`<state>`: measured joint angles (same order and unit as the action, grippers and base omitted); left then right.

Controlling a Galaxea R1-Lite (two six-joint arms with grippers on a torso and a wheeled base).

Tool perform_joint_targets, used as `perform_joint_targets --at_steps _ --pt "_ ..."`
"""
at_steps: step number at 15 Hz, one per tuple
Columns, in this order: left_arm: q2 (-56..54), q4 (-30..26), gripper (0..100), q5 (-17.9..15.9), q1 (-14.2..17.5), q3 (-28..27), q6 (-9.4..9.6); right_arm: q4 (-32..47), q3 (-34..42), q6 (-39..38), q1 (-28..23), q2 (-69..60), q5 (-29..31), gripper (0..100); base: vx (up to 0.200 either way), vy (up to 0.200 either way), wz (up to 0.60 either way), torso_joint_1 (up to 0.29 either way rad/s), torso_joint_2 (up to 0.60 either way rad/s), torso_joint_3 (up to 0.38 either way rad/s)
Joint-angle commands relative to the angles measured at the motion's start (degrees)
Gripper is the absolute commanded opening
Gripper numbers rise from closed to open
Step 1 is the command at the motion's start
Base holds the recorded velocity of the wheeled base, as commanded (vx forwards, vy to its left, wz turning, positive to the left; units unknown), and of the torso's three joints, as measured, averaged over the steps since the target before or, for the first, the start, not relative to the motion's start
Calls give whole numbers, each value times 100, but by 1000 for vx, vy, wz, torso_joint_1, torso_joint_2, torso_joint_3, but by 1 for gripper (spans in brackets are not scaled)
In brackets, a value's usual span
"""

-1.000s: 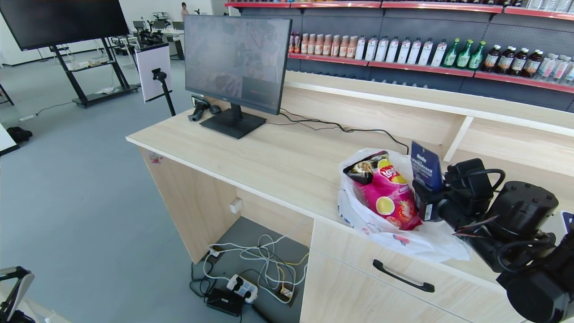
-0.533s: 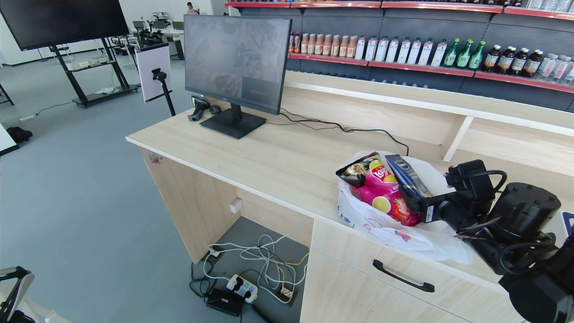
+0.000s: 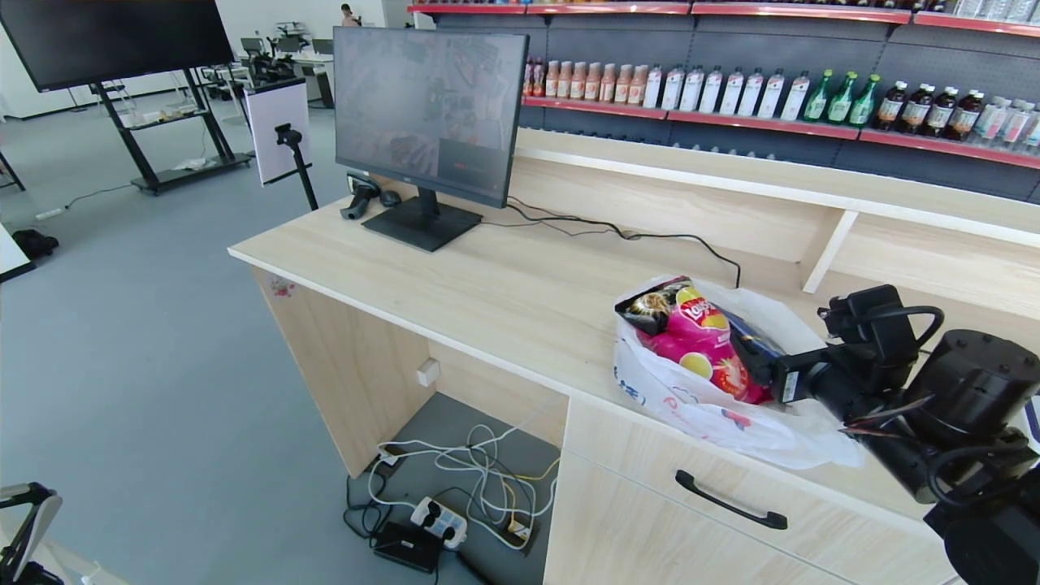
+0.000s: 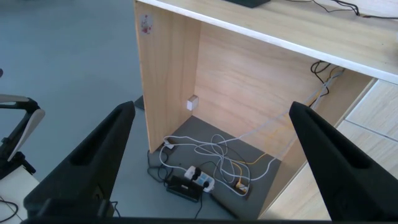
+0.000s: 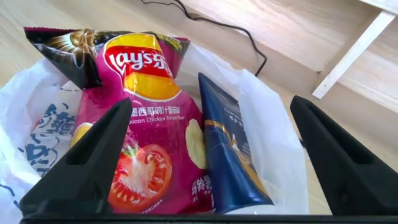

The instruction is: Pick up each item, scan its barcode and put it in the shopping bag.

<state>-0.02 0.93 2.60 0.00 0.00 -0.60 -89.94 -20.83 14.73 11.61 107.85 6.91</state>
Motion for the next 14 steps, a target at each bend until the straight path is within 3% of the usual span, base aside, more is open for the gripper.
perform_joint_targets --at_steps 1,7,12,14 --pt "2 4 100 4 0 0 -2 -6 106 4 0 -317 3 100 0 0 0 0 0 0" --pt "2 4 100 4 0 0 -2 -6 563 30 0 -1143 -6 100 0 0 0 0 0 0" --pt "2 4 100 4 0 0 7 -6 2083 101 61 -2620 -41 100 0 0 0 0 0 0" --pt "2 4 100 4 0 0 16 -6 2083 83 158 -3077 -67 100 0 0 0 0 0 0"
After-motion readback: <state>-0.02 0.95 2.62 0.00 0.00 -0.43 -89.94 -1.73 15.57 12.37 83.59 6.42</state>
